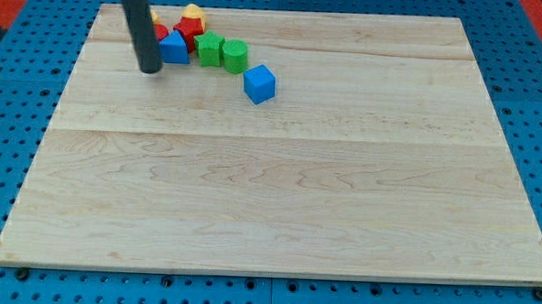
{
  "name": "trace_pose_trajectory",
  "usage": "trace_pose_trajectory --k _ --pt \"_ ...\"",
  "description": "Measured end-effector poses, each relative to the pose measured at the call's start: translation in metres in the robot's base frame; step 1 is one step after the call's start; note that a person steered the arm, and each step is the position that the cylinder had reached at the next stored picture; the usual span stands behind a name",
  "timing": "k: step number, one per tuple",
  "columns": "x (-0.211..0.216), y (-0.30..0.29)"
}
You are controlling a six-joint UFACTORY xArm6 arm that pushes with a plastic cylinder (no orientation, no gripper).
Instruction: Push the red circle into the red star
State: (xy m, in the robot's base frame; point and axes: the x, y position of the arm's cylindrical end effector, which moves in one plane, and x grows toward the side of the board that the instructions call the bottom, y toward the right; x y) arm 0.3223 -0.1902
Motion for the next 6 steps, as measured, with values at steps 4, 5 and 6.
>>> trace_pose_trajectory --k 4,5,6 --pt "-0.069 0.014" --pt "-0.068 0.041" --pt "-0.044 0.062"
